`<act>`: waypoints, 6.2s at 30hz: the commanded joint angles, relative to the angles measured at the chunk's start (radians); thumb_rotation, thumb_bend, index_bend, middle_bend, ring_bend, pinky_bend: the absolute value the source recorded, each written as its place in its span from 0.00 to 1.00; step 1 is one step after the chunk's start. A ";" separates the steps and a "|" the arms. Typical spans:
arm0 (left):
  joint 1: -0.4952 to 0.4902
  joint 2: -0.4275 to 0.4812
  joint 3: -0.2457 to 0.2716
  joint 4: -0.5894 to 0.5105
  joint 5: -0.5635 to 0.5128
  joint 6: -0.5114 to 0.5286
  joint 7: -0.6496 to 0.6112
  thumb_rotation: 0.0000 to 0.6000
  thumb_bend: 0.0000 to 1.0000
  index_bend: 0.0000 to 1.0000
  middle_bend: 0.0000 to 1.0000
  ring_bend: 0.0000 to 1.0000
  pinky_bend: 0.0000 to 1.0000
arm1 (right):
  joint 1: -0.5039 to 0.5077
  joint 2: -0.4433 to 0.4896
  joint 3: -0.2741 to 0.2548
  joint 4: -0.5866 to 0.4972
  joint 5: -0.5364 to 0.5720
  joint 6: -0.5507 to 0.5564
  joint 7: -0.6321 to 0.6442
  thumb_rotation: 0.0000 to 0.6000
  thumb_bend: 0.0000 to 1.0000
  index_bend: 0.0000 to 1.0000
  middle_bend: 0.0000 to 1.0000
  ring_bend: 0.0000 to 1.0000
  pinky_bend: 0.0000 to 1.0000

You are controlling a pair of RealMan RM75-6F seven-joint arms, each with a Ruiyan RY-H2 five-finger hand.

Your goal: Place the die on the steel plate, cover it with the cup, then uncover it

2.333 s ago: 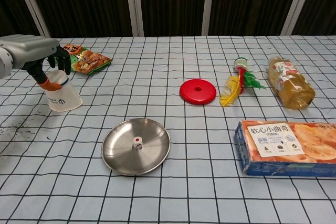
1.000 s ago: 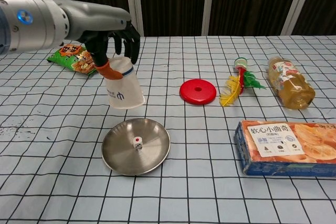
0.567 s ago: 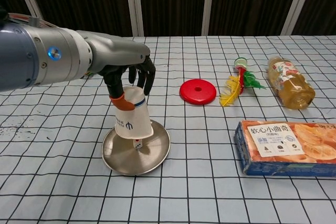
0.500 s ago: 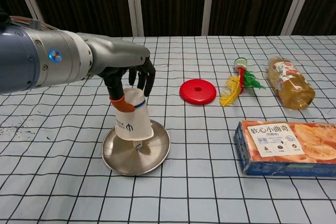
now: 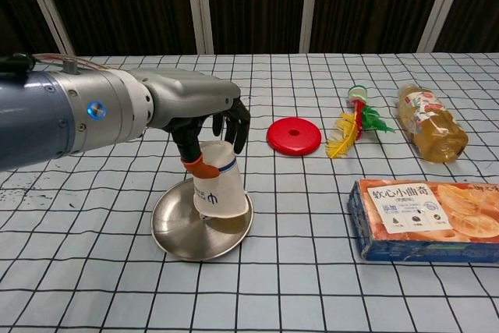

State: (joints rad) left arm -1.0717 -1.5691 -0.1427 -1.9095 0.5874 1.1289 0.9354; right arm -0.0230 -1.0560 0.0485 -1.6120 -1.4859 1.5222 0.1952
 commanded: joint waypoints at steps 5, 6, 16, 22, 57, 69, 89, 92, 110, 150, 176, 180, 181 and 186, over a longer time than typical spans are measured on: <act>0.004 0.026 0.053 0.029 0.145 -0.112 -0.080 1.00 0.48 0.50 0.38 0.29 0.36 | -0.003 0.004 0.002 -0.003 0.002 0.005 0.006 1.00 0.06 0.17 0.14 0.13 0.00; 0.004 0.033 0.058 0.028 0.156 -0.122 -0.086 1.00 0.48 0.50 0.38 0.29 0.36 | -0.003 0.004 0.002 -0.003 0.002 0.005 0.007 1.00 0.06 0.17 0.14 0.13 0.00; 0.020 0.117 0.108 0.018 0.292 -0.155 -0.128 1.00 0.48 0.51 0.38 0.27 0.35 | -0.004 0.007 0.002 -0.009 0.003 0.003 0.008 1.00 0.06 0.17 0.14 0.13 0.00; 0.041 0.149 0.124 0.033 0.332 -0.140 -0.153 1.00 0.48 0.51 0.38 0.27 0.35 | -0.002 0.005 0.001 -0.009 0.006 -0.003 0.002 1.00 0.06 0.17 0.14 0.13 0.00; 0.089 0.115 0.146 0.153 0.512 -0.187 -0.281 1.00 0.29 0.23 0.15 0.10 0.34 | -0.005 0.012 -0.008 -0.003 0.010 -0.021 0.015 1.00 0.06 0.17 0.14 0.13 0.00; 0.106 0.138 0.141 0.103 0.480 -0.166 -0.263 1.00 0.20 0.02 0.00 0.00 0.24 | -0.007 0.021 -0.014 -0.004 0.008 -0.029 0.035 1.00 0.06 0.17 0.14 0.13 0.00; 0.216 0.082 0.149 0.064 0.461 -0.004 -0.238 1.00 0.36 0.20 0.27 0.26 0.43 | -0.010 0.024 -0.018 -0.004 0.000 -0.024 0.035 1.00 0.06 0.18 0.14 0.13 0.00; 0.214 0.061 0.140 0.077 0.453 -0.007 -0.231 1.00 0.36 0.20 0.26 0.26 0.43 | -0.012 0.026 -0.018 -0.002 0.000 -0.022 0.040 1.00 0.06 0.18 0.14 0.13 0.00; 0.203 -0.027 0.114 0.143 0.435 -0.030 -0.200 1.00 0.36 0.21 0.25 0.26 0.43 | -0.011 0.027 -0.021 0.006 0.001 -0.031 0.053 1.00 0.06 0.18 0.14 0.13 0.00; 0.226 -0.044 0.097 0.166 0.495 -0.016 -0.197 1.00 0.42 0.51 0.44 0.38 0.55 | -0.007 0.027 -0.022 -0.001 0.011 -0.049 0.044 1.00 0.06 0.18 0.14 0.13 0.00; 0.213 -0.108 0.065 0.202 0.454 -0.038 -0.164 1.00 0.43 0.52 0.47 0.40 0.55 | 0.016 0.018 0.002 -0.092 0.089 -0.080 -0.046 1.00 0.06 0.19 0.14 0.13 0.00; 0.205 -0.117 0.062 0.213 0.433 -0.048 -0.141 1.00 0.43 0.52 0.46 0.40 0.55 | -0.003 0.037 -0.021 -0.045 0.039 -0.058 0.018 1.00 0.06 0.19 0.14 0.13 0.00; 0.203 -0.117 0.061 0.213 0.419 -0.051 -0.129 1.00 0.43 0.52 0.46 0.40 0.55 | -0.004 0.038 -0.024 -0.037 0.034 -0.058 0.029 1.00 0.06 0.19 0.14 0.13 0.00; 0.189 -0.114 0.052 0.200 0.357 -0.046 -0.059 1.00 0.43 0.52 0.45 0.40 0.55 | 0.001 0.037 -0.025 -0.022 0.023 -0.064 0.043 1.00 0.06 0.19 0.14 0.13 0.00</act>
State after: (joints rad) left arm -0.8753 -1.6850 -0.0850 -1.7023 0.9687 1.0801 0.8498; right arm -0.0194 -1.0203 0.0263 -1.6389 -1.4595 1.4577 0.2348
